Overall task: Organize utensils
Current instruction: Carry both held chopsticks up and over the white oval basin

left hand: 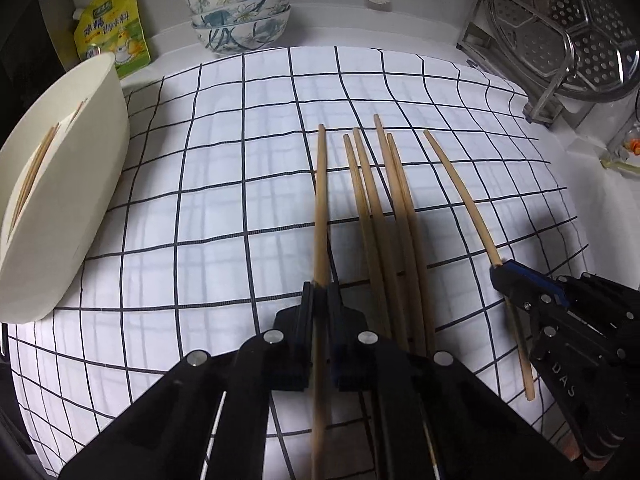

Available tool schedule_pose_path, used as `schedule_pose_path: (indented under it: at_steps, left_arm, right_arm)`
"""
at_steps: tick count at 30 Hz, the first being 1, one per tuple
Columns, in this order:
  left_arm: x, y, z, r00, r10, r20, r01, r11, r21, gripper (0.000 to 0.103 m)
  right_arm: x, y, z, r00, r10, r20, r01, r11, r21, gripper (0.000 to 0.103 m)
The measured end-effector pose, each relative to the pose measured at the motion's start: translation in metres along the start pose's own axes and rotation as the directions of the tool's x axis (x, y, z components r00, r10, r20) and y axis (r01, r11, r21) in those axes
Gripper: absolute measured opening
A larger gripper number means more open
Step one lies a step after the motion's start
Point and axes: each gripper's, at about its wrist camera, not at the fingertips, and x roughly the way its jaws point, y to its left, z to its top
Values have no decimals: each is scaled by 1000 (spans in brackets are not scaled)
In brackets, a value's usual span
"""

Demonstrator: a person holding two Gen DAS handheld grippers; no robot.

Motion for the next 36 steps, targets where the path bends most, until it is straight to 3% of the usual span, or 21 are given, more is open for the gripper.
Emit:
schedule_pose_path:
  at_steps: [7, 14, 25, 29, 36]
  left_arm:
    - [-28, 15, 7, 999, -10, 46, 10, 1000, -8, 7]
    - [-74, 58, 25, 992, 21, 126, -15, 999, -47, 7]
    - [-127, 171, 41, 965, 130, 227, -91, 980, -174, 7]
    - [-128, 216, 45, 959, 173, 223, -123, 968, -219, 7]
    - [-115, 268, 53, 961, 186, 206, -134, 961, -242, 7]
  right_arm:
    - [-24, 8, 16, 999, 33, 39, -33, 999, 24, 7]
    - [-51, 52, 52, 988, 91, 122, -89, 996, -22, 7]
    - [-50, 172, 120, 954, 248, 168, -224, 964, -146, 7]
    - [-35, 221, 143, 946, 285, 155, -258, 950, -173, 7]
    - [-8, 277, 164, 949, 294, 117, -269, 944, -193, 7]
